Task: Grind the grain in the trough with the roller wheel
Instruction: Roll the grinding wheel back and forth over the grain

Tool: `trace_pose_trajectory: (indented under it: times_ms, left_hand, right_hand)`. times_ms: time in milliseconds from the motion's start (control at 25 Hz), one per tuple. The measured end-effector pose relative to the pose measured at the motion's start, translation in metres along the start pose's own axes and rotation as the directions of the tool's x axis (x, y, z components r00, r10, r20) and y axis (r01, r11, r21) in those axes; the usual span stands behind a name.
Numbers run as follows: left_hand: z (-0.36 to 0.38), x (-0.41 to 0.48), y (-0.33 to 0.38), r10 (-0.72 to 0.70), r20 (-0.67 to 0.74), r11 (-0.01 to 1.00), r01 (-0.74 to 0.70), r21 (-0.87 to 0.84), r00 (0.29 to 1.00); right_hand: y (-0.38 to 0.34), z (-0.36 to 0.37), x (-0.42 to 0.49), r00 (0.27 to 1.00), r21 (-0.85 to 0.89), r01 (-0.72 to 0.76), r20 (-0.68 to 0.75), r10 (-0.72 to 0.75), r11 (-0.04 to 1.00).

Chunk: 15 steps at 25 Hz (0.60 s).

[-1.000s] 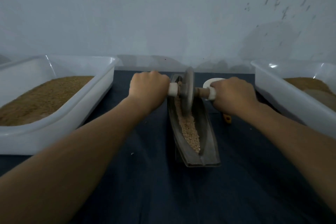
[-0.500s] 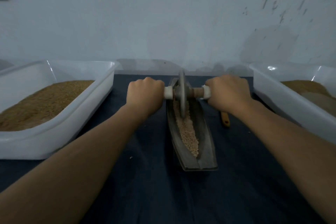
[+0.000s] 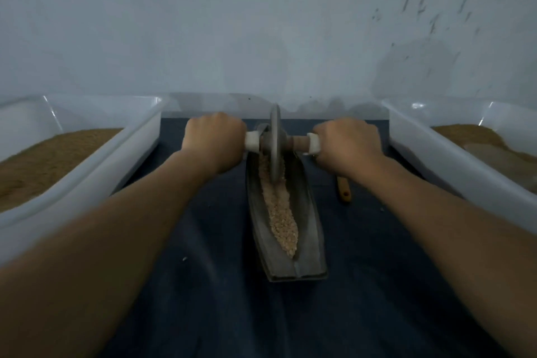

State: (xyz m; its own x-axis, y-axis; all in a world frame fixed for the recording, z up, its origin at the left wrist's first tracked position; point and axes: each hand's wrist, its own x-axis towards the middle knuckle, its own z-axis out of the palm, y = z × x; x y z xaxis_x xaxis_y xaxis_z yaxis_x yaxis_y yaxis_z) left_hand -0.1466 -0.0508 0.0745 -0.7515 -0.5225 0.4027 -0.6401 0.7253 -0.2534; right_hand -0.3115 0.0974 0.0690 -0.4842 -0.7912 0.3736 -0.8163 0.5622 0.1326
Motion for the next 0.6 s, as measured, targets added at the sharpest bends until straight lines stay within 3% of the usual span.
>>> trace_pose_trajectory:
  times_ms: [80,200,280,360,480,600]
  left_hand:
    - [-0.005,-0.004,-0.002,0.027,-0.016,0.998,-0.026,0.055,1.000]
    - [-0.001,-0.063,-0.008,0.168,-0.234,0.985,-0.157,0.067,0.958]
    - [0.002,-0.085,-0.016,0.211,-0.339,0.976,-0.219,0.017,0.917]
    - [0.009,-0.080,-0.017,0.168,-0.288,0.983,-0.183,-0.025,0.943]
    - [0.014,-0.037,-0.005,-0.016,-0.164,1.000,0.014,-0.013,0.986]
    - [0.010,-0.008,-0.004,-0.043,-0.080,0.999,0.043,-0.012,0.996]
  right_hand:
    - [0.004,-0.001,-0.006,0.999,0.016,-0.011,0.036,0.010,1.000]
    - [0.019,0.002,-0.068,0.973,-0.073,0.103,-0.198,-0.115,0.992]
    - [0.031,-0.001,-0.091,0.945,-0.032,0.186,-0.267,-0.188,0.982]
    - [0.029,-0.004,-0.080,0.938,-0.065,0.170,-0.294,-0.182,0.983]
    - [0.003,-0.008,-0.028,0.989,-0.085,0.070,-0.128,-0.081,0.994]
    - [0.001,-0.006,-0.001,0.999,-0.018,0.017,0.036,-0.017,1.000]
